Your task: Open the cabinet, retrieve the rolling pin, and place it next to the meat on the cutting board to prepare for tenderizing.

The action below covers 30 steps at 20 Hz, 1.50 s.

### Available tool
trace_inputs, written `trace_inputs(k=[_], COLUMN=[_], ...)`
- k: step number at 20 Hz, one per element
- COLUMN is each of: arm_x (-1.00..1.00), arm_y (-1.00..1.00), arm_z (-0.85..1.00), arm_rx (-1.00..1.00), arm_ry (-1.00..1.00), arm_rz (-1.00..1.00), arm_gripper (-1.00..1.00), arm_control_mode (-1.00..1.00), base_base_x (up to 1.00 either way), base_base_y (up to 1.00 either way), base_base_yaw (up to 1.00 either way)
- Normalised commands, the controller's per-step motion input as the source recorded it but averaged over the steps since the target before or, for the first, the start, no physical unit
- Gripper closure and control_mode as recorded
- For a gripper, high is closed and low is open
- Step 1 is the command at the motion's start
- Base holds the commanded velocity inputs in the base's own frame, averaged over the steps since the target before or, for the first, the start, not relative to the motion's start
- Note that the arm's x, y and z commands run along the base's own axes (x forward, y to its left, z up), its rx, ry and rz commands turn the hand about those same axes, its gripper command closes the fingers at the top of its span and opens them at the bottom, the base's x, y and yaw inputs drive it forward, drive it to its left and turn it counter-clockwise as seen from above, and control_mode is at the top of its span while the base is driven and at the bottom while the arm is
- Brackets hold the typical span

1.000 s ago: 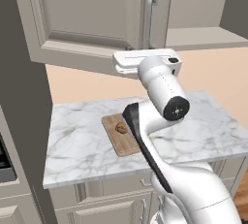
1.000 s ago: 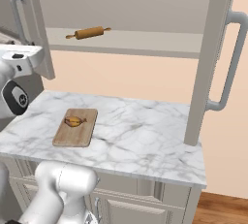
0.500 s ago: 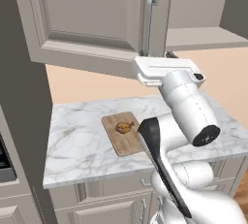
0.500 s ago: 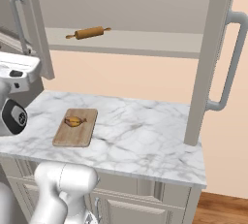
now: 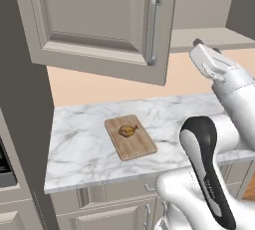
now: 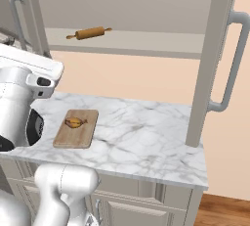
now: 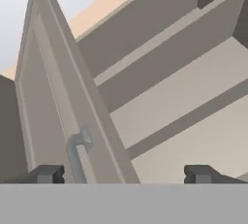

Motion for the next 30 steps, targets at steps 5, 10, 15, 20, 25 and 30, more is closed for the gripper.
trace_inputs(k=[5, 10, 15, 20, 25, 30], arm_x=[0.12, 0.55, 0.58, 0.39, 0.35, 0.36], arm_y=[-0.49, -0.30, -0.11, -0.01, 0.00, 0.29], arm_z=[0.00, -0.10, -0.18, -0.25, -0.19, -0.19], arm_rx=[0.20, 0.20, 0.13, 0.08, 0.11, 0.02], arm_ry=[0.12, 0.19, 0.25, 0.22, 0.18, 0.19], arm_rz=[0.26, 0.32, 0.33, 0.34, 0.32, 0.28], arm_gripper=[-1.00, -1.00, -1.00, -1.00, -1.00, -1.00], arm_control_mode=[-1.00, -1.00, -1.00, -1.00, -1.00, -1.00], base_base_x=[0.00, 0.00, 0.00, 0.00, 0.00, 0.00], base_base_y=[0.00, 0.00, 0.00, 0.00, 0.00, 0.00], base_base_yaw=[0.00, 0.00, 0.00, 0.00, 0.00, 0.00])
